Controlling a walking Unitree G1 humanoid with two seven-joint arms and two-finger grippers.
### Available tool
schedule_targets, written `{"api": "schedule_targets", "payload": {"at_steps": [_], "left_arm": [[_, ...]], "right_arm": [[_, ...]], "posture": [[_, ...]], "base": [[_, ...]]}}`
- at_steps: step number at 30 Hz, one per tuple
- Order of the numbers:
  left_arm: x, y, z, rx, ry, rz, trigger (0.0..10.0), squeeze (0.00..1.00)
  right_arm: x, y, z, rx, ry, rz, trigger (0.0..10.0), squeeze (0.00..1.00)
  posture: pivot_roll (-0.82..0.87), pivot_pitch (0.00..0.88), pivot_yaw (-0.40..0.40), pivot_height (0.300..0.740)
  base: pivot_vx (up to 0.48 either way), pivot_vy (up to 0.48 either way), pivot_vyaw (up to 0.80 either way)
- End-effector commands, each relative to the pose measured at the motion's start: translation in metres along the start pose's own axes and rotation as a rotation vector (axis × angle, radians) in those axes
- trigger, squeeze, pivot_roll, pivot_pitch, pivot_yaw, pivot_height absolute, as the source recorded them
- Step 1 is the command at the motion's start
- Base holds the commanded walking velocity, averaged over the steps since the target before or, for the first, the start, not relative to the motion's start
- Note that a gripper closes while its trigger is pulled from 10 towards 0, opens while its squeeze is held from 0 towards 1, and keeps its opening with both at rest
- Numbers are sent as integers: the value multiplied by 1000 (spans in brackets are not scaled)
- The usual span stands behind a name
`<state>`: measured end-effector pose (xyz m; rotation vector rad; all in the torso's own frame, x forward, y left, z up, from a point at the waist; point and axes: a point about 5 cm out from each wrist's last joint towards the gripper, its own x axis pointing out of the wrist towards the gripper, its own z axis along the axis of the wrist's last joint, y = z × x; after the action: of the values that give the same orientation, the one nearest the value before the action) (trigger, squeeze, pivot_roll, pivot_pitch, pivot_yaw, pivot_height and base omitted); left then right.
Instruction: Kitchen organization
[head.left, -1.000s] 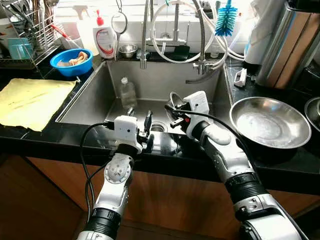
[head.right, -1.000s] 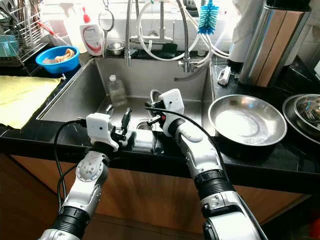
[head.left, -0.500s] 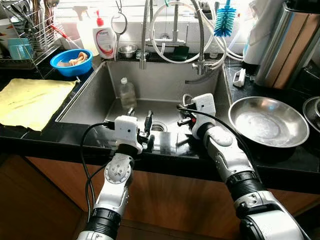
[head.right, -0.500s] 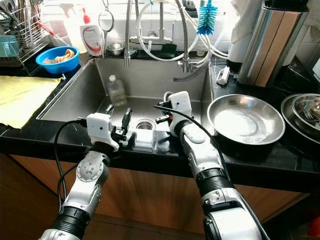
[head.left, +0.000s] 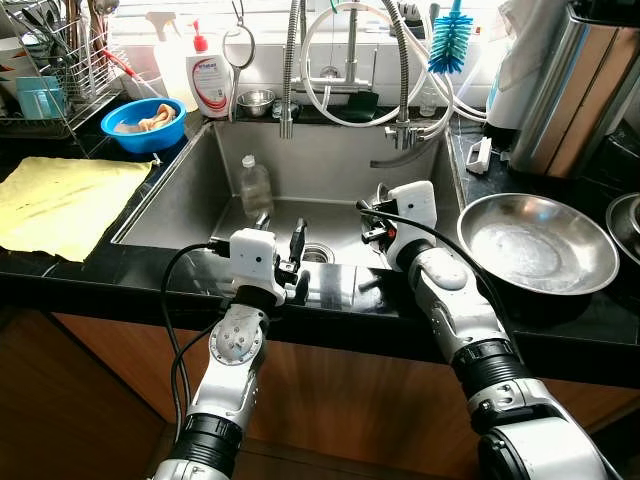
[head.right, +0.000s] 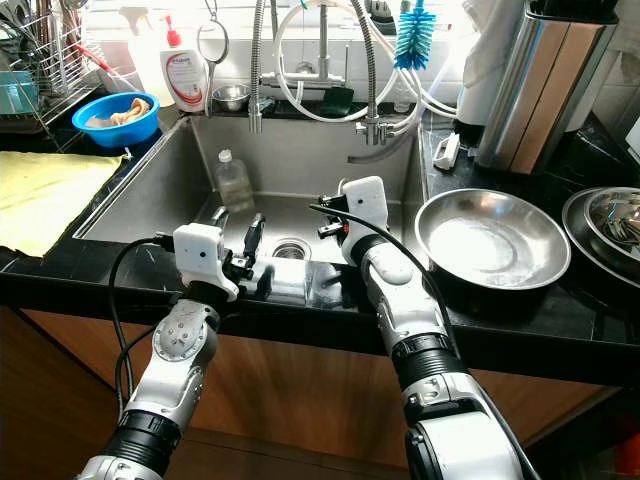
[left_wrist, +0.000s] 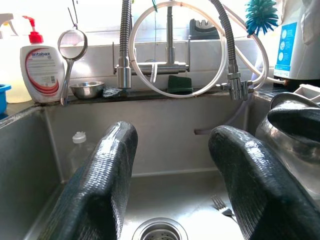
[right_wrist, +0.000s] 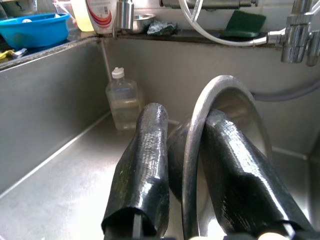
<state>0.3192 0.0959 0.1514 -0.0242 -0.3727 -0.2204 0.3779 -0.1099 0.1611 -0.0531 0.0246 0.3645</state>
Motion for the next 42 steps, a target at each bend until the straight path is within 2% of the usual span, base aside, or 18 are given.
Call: {"api": "schedule_targets", "payload": {"at_steps": [1,3,4,5,7,8,9,10,11,16,17,25,29,33,37,38,39,42], "left_arm": [[2,3,0,-5,-2,9,10000,0],[2,2,0,-5,0,6,10000,0],[2,2,0,-6,0,6,10000,0],[2,2,0,-7,1,5,10000,0],[1,1,-1,-8,3,4,10000,0],[1,1,-1,-9,4,4,10000,0],[1,1,-1,-9,4,4,10000,0],[1,1,-1,-9,5,3,10000,0],[1,1,-1,-9,5,3,10000,0],[2,2,0,-7,-1,7,10000,0],[2,2,0,-7,-1,7,10000,0],[3,2,0,-6,-3,3,10000,0],[4,2,1,-7,-3,-2,10000,0],[4,1,1,-6,-2,-3,10000,0],[4,1,1,-7,-3,-4,10000,0],[4,0,1,-8,-3,-4,10000,0],[4,0,1,-8,-3,-5,10000,0],[4,0,1,-10,-3,-7,10000,0]], "right_arm": [[4,3,9,-10,-27,1,10000,0],[4,2,7,-5,-21,2,10000,0],[4,3,6,4,-18,6,10000,94],[4,2,5,20,-20,-2,10000,1000],[3,1,5,13,-21,-10,10000,1000],[3,1,5,8,-20,-14,10000,953],[3,1,4,6,-19,-15,10000,953],[3,1,4,0,-17,-15,10000,173],[3,1,4,-2,-16,-15,10000,0],[4,3,3,5,-11,-8,10000,0],[4,3,3,27,-13,-3,10000,1000],[5,-1,3,15,-1,-35,10000,1000],[4,-4,-7,-43,77,-53,10000,1000],[4,-2,-8,-63,92,-35,10000,1000],[4,0,-8,-143,106,-24,10000,1000],[5,1,-7,-155,107,-17,10000,839],[5,2,-7,-170,111,-9,10000,0],[6,4,-6,-233,133,12,10000,0]], "posture": [[-141,0,42,740],[-141,0,42,740],[-141,0,42,740],[-140,0,40,740],[-140,0,41,740],[-139,0,41,740],[-139,0,41,740],[-139,0,41,740],[-139,0,41,740],[-136,0,38,740],[-133,0,37,740],[-137,0,42,740],[-137,0,44,740],[-139,0,45,740],[-139,0,43,740],[-139,0,42,740],[-139,0,42,740],[-137,0,40,740]], "base": [[0,0,0],[0,0,0],[0,0,0],[0,0,0],[0,0,0],[0,0,0],[0,0,0],[0,0,0],[0,0,0],[0,0,0],[0,0,0],[0,0,0],[0,0,0],[0,0,0],[0,0,0],[0,0,0],[0,0,0],[0,0,0]]}}
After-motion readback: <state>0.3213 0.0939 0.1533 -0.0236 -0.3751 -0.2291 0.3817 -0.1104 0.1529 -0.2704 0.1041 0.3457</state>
